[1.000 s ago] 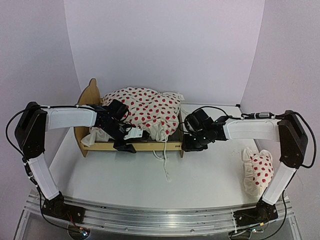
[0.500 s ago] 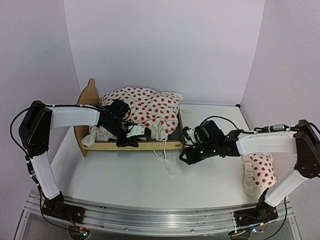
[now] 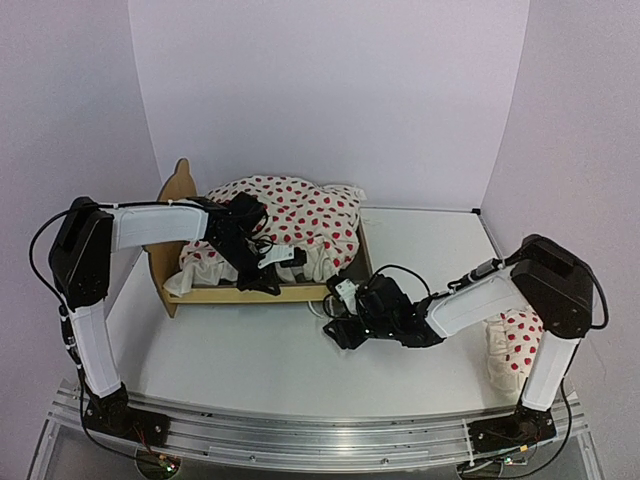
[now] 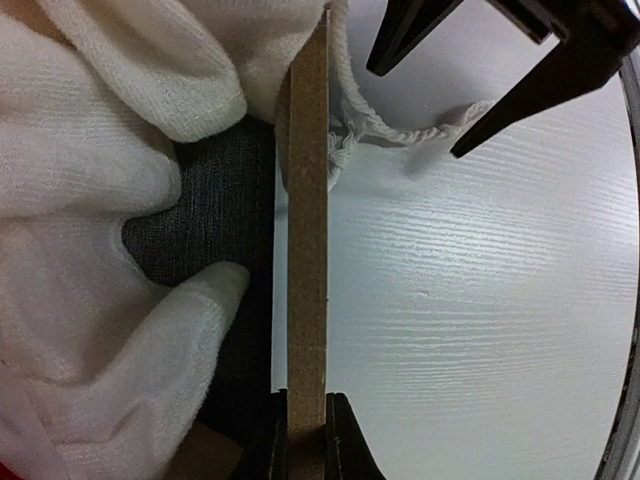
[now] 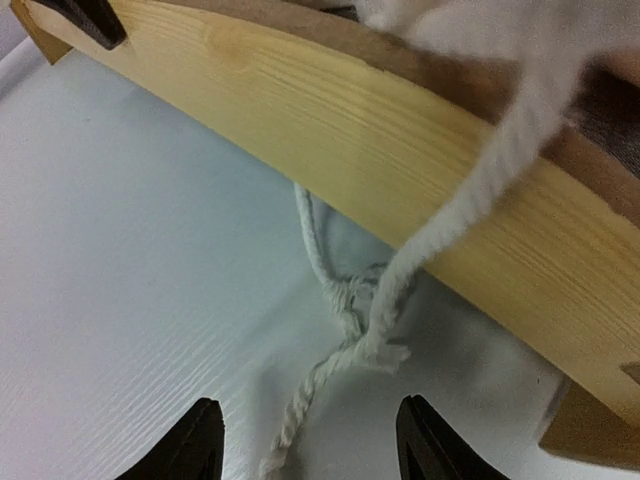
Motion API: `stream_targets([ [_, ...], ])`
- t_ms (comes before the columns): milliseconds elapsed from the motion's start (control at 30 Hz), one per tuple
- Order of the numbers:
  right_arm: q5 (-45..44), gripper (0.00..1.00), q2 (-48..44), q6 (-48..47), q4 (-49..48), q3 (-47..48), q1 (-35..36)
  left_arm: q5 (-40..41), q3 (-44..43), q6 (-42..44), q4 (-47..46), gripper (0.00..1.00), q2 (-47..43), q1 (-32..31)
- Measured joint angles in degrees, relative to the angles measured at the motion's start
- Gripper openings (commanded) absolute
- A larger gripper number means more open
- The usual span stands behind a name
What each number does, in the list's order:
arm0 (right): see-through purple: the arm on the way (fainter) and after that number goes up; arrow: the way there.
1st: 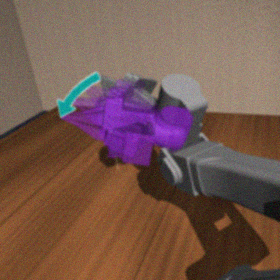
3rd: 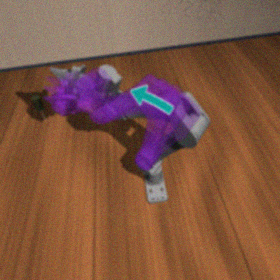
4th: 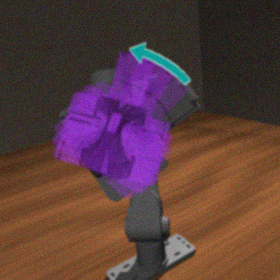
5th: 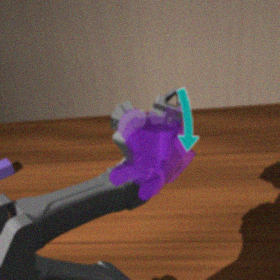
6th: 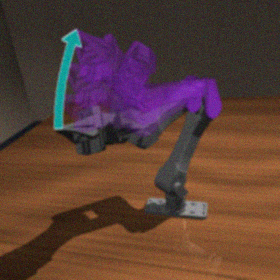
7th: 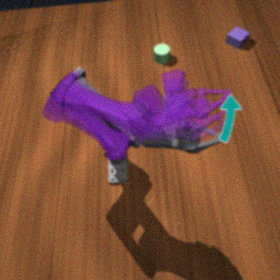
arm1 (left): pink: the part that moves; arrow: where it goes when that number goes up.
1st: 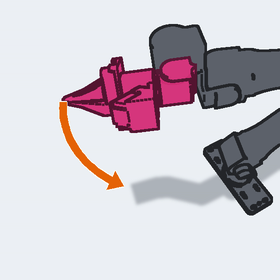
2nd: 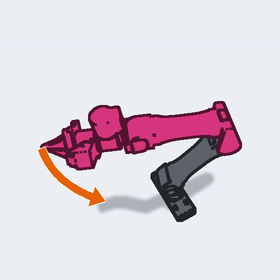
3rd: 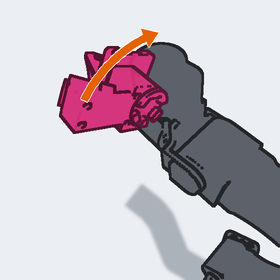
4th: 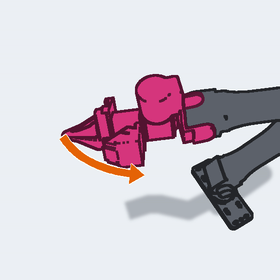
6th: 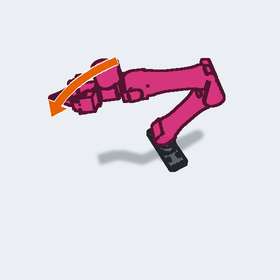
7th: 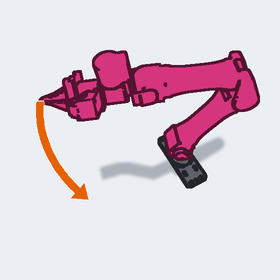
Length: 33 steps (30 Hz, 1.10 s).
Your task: Set up the pet bed
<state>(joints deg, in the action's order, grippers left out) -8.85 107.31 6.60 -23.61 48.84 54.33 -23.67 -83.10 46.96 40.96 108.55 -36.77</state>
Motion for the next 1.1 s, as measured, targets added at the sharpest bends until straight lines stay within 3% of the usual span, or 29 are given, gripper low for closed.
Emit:
stream_targets([
  [400,-10.3,0.66,9.1,-2.4,-19.3,0.0,0.0,-3.4,-12.2,-7.0,10.2,0.0,1.5,-0.6],
  [767,-17.4,0.59,13.8,-2.6,-26.5,2.6,0.5,-4.3,-14.8,-9.5,12.7,0.0,1.5,-0.5],
  [833,-17.8,0.53,14.5,-2.5,-27.5,3.4,0.5,-4.4,-15.3,-9.8,13.0,0.0,1.6,-0.4],
  [967,-18.1,0.24,15.5,-1.8,-29.8,4.1,0.5,-4.9,-16.0,-10.8,13.3,0.0,1.8,-0.3],
  [1100,-18.2,0.04,15.6,-1.4,-31.3,4.2,0.5,-5.3,-16.1,-11.1,13.4,0.0,2.2,-0.3],
])
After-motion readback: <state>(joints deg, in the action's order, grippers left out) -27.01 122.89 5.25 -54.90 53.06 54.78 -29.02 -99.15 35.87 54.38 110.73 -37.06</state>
